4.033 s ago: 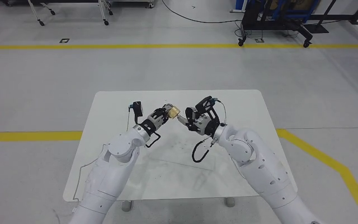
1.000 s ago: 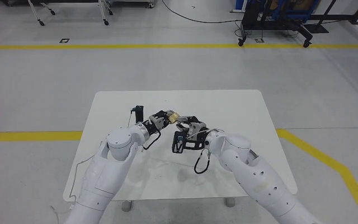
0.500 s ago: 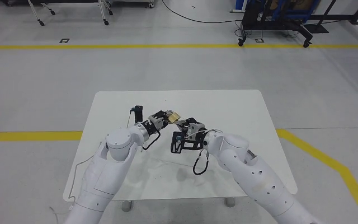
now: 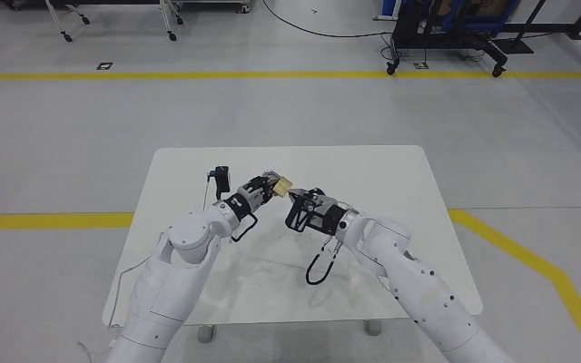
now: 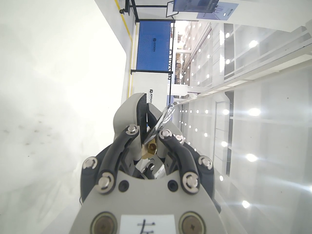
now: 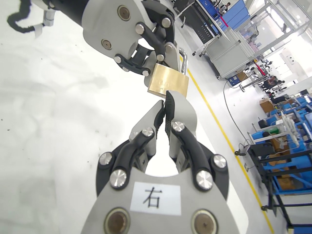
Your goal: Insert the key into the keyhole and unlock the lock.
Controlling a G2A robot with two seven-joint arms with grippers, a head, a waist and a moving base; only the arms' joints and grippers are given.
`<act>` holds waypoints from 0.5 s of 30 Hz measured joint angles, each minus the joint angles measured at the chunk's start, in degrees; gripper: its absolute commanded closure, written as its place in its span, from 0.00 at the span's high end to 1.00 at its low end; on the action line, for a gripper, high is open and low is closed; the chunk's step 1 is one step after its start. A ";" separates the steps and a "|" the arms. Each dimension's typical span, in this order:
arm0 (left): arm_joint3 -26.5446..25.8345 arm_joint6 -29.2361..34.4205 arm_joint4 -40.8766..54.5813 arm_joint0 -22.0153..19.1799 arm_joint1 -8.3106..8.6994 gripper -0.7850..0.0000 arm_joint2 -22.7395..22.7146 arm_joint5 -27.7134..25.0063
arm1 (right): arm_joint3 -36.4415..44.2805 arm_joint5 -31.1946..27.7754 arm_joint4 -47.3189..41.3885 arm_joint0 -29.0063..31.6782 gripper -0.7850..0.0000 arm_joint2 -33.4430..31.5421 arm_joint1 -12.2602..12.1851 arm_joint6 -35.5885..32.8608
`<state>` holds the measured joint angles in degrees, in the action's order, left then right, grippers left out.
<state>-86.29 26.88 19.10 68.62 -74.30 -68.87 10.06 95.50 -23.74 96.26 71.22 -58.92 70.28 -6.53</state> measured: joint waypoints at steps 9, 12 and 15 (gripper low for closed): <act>1.11 3.10 -1.11 0.78 0.30 0.00 -0.82 -10.01 | -3.81 -3.20 -19.96 1.95 0.00 -4.73 0.23 7.37; 1.32 3.81 -1.55 1.04 0.39 0.00 -1.05 -12.80 | -5.89 -6.40 -27.10 1.95 0.00 -5.51 0.35 9.22; 1.49 4.28 -1.99 1.22 0.48 0.00 -1.29 -14.72 | -8.44 -9.46 -34.57 1.49 0.00 -5.90 0.56 9.83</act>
<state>-84.80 31.16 17.11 69.84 -73.82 -70.16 -4.66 87.06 -33.19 61.70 72.71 -64.82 70.84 3.30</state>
